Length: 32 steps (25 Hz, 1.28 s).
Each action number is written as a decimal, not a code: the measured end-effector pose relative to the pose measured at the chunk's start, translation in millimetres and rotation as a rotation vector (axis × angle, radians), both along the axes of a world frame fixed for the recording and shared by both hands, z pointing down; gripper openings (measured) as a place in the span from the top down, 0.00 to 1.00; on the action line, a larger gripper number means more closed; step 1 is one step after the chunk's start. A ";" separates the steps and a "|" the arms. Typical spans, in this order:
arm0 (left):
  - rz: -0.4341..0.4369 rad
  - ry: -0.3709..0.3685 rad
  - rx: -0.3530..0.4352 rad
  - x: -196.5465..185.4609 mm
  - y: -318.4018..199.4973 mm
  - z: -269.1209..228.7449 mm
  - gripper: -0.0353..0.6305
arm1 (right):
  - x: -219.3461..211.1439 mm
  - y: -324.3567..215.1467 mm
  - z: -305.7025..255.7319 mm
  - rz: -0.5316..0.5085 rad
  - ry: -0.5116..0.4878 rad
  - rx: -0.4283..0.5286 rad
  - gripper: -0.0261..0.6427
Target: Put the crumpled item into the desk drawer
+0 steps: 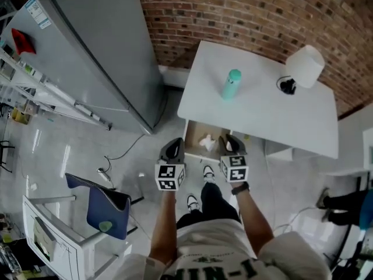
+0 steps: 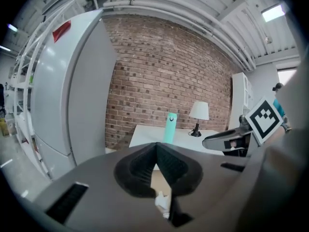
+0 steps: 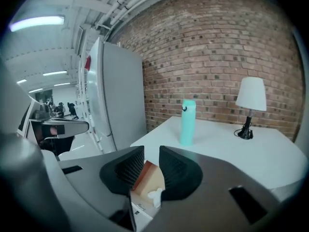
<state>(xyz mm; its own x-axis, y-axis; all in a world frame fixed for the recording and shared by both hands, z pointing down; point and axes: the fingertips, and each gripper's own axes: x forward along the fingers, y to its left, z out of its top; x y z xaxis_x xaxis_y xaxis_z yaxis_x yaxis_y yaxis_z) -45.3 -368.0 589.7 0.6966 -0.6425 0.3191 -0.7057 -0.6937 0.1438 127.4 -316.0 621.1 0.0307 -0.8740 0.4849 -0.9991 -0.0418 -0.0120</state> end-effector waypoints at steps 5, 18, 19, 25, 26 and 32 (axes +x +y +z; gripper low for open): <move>0.020 -0.007 0.080 1.3 10.4 -45.9 0.95 | -8.3 11.5 -48.5 0.024 -0.019 0.087 0.86; 0.037 0.017 0.287 3.5 26.1 -155.6 0.95 | -9.3 21.0 -164.0 0.059 0.023 0.311 0.92; 0.036 0.022 0.296 3.5 28.1 -161.8 0.95 | -9.6 24.1 -170.8 0.061 0.032 0.318 0.92; 0.031 0.053 0.339 1.6 41.3 -190.3 0.95 | -9.7 37.7 -206.4 0.063 0.067 0.379 0.95; 0.033 0.058 0.346 2.7 43.9 -193.4 0.95 | -8.7 41.0 -209.0 0.067 0.065 0.384 0.96; 0.038 0.071 0.380 0.2 54.4 -201.6 0.95 | -15.8 52.6 -209.1 0.065 0.065 0.393 0.96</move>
